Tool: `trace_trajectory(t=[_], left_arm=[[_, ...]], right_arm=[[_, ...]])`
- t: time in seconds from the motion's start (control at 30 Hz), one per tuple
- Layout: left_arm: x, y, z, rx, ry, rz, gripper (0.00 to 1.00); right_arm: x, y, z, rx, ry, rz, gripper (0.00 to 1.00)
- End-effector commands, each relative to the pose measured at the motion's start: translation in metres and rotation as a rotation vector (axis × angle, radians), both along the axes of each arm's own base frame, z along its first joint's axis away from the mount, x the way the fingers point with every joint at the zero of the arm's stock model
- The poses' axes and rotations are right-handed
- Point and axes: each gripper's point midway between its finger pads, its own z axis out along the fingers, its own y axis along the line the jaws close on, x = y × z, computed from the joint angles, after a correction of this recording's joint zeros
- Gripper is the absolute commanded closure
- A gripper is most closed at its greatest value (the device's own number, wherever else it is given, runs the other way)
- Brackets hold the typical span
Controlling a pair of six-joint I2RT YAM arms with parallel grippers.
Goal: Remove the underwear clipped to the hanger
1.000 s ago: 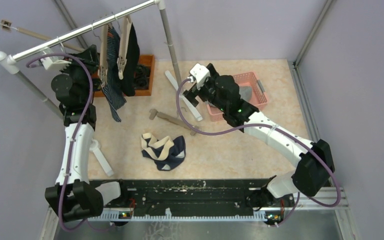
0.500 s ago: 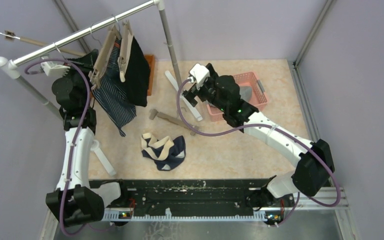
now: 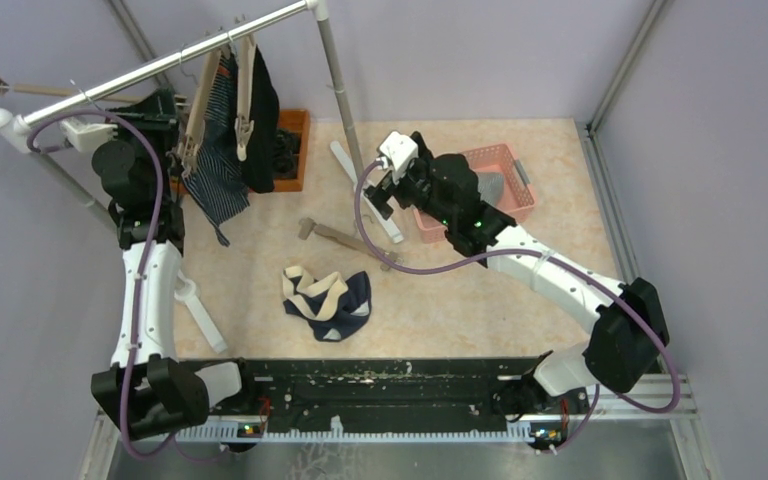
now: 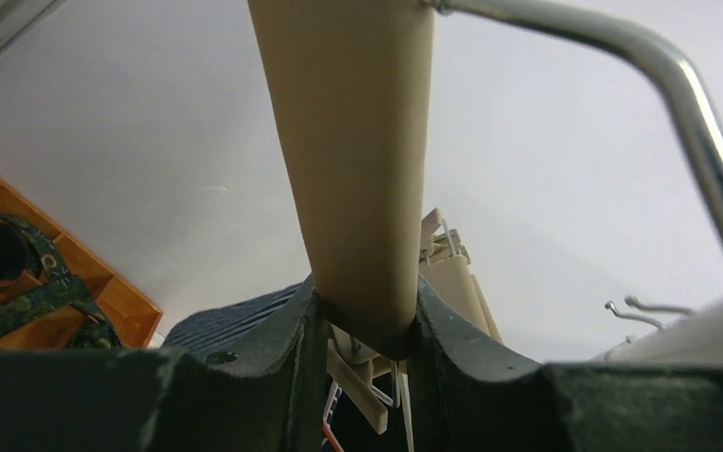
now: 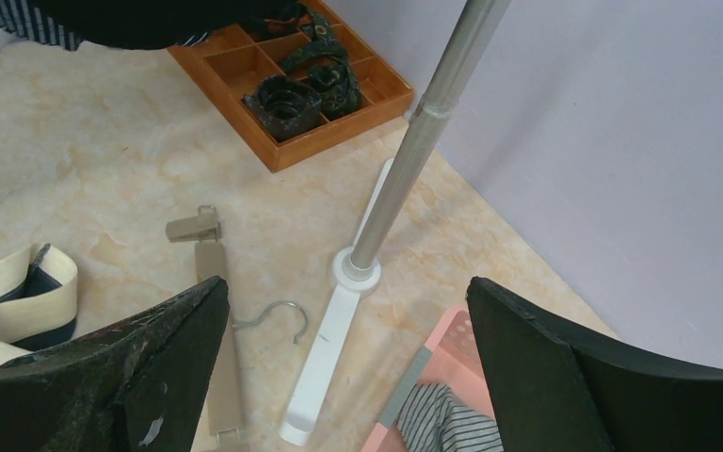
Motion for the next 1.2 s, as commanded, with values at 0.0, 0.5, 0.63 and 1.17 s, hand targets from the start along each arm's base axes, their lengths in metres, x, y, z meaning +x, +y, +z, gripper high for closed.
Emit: trace_trajectory(t=[0.0,0.5,0.63,1.17], left_arm=[[-0.005,0.009,0.024,-0.068,-0.088,0.012,1.0],[-0.031,0.012,-0.004,-0.052,-0.059,0.031,0.53],[-0.047,-0.005,-0.008,0.054,-0.002,-0.009,0.4],[-0.139,-0.011,-0.121,0.264,0.455,0.074,0.23]], right_arm=[[-0.003,0.005,0.017,0.063,-0.026,0.027,0.03],[-0.002,0.01,0.01,0.057,-0.014,0.046,0.04],[0.0,0.01,0.009,0.05,-0.009,0.037,0.04],[0.005,0.026,0.019,0.07,-0.009,0.084,0.04]])
